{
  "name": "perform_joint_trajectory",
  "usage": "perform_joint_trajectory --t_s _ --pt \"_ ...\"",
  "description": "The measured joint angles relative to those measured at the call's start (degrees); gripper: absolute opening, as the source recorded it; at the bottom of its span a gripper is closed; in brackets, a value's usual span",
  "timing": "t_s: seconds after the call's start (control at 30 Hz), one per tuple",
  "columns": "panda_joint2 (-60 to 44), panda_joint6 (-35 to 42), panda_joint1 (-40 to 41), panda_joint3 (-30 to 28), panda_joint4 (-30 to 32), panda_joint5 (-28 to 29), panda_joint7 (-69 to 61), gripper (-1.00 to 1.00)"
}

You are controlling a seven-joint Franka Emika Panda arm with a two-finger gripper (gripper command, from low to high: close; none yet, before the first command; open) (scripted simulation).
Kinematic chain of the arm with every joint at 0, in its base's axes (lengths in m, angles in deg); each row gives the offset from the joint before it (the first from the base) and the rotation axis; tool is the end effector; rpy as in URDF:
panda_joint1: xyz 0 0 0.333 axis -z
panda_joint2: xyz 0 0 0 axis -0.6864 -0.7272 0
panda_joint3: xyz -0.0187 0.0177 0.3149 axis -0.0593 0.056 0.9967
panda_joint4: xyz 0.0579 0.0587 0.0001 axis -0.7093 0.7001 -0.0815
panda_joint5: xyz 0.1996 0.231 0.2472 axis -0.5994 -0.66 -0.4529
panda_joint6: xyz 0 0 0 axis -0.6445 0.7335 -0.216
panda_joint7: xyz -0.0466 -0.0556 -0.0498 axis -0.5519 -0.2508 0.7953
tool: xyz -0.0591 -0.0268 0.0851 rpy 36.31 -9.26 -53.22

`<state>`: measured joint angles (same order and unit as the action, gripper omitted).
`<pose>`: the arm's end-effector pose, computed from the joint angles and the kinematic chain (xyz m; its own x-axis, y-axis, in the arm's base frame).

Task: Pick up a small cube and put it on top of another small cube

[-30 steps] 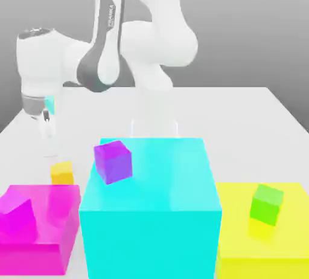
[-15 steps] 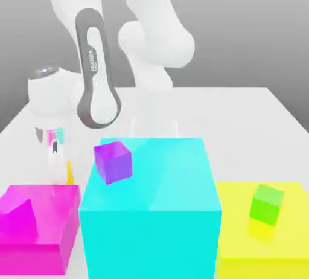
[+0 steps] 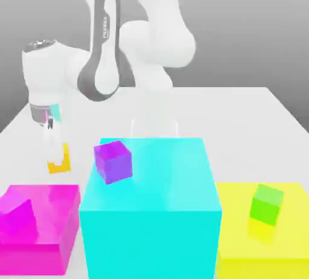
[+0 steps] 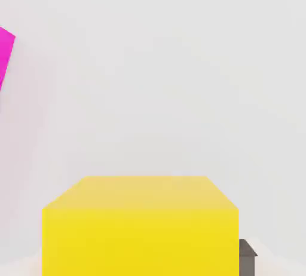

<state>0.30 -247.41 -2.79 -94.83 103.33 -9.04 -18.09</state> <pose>0.2411 -0.2539 0.2159 -0.3966 -0.9179 0.0164 -0.9165 0.3948 -0.0646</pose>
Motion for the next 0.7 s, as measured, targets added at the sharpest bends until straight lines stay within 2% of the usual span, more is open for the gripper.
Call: perform_joint_trajectory --t_s 0.43,0.7 --pt "0.0 2.0 -20.1 9.7 -19.6 -11.9 -10.2 -1.0" --pt "1.6 9.0 -35.2 20.7 -31.1 -16.8 4.2 -1.0"
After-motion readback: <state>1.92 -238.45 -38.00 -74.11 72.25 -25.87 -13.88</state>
